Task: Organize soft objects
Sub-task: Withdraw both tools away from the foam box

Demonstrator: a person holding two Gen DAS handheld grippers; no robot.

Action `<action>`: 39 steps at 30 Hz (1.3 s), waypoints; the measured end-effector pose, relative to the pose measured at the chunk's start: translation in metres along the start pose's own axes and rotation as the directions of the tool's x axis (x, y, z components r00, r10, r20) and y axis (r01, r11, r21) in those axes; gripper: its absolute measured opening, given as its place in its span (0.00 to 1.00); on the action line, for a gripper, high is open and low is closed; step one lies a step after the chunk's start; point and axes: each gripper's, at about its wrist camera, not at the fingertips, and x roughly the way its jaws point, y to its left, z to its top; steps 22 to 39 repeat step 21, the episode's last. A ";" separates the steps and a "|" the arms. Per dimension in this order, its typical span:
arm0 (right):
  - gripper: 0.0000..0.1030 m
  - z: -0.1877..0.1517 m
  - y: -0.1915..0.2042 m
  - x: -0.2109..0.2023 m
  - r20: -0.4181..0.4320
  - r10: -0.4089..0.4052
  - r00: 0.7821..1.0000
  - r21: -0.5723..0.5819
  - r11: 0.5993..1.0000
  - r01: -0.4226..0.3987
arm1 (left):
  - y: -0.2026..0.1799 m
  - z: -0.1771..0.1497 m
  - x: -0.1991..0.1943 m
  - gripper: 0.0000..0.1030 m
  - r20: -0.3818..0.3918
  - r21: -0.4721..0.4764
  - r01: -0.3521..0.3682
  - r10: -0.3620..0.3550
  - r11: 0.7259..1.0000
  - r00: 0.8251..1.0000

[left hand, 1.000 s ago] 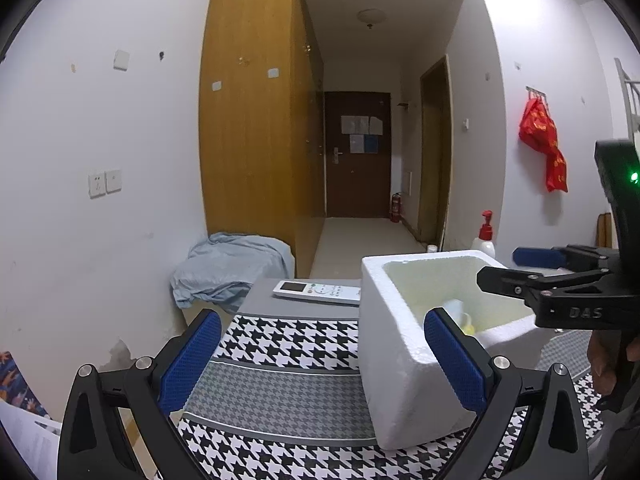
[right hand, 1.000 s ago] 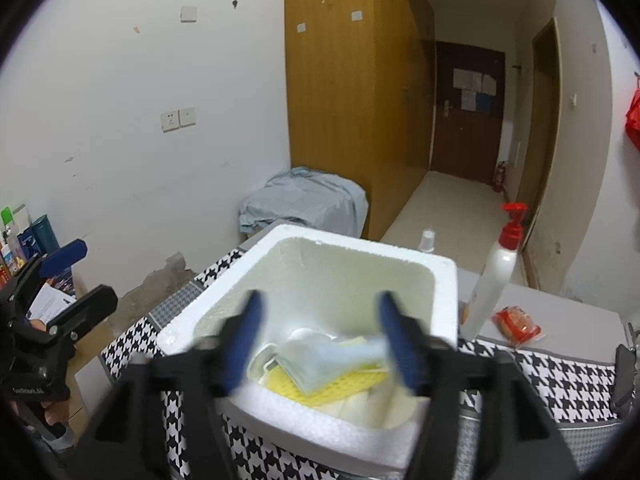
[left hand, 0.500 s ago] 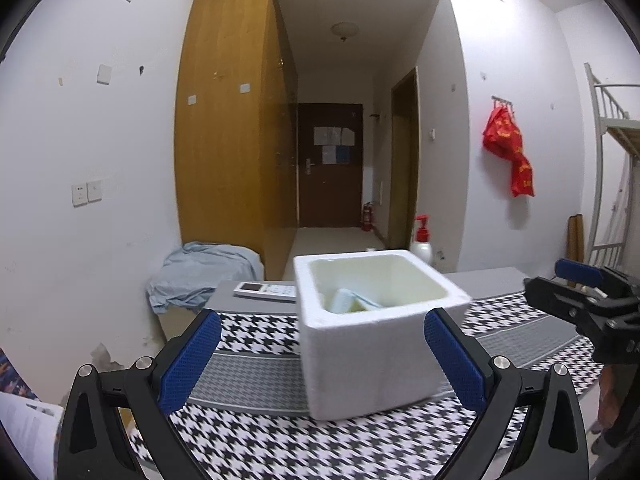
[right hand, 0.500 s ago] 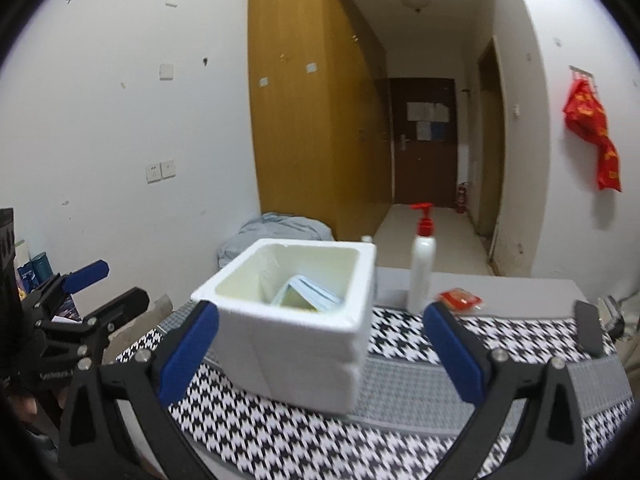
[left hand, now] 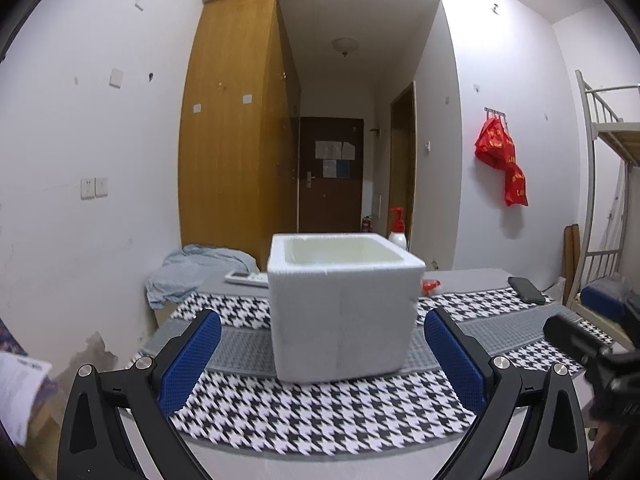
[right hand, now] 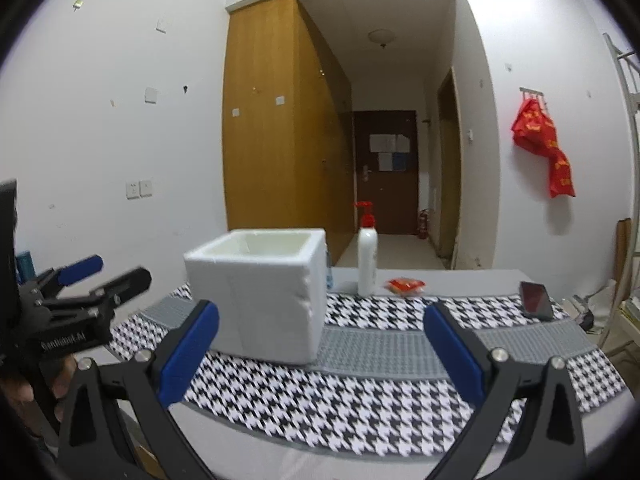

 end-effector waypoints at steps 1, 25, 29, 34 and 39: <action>1.00 -0.010 0.001 -0.002 0.001 -0.006 1.000 -0.004 1.000 0.007 | -0.001 -0.004 0.000 0.99 -0.007 0.000 0.003 -0.003 1.000 1.000; 1.00 -0.029 -0.002 -0.001 -0.042 -0.005 0.999 0.008 1.000 0.006 | -0.007 -0.013 0.002 0.99 -0.027 0.014 0.008 -0.008 1.000 1.000; 1.00 -0.029 -0.002 -0.001 -0.042 -0.005 0.999 0.008 1.000 0.006 | -0.007 -0.013 0.002 0.99 -0.027 0.014 0.008 -0.008 1.000 1.000; 1.00 -0.029 -0.002 -0.001 -0.042 -0.005 0.999 0.008 1.000 0.006 | -0.007 -0.013 0.002 0.99 -0.027 0.014 0.008 -0.008 1.000 1.000; 1.00 -0.029 -0.002 -0.001 -0.042 -0.005 0.999 0.008 1.000 0.006 | -0.007 -0.013 0.002 0.99 -0.027 0.014 0.008 -0.008 1.000 1.000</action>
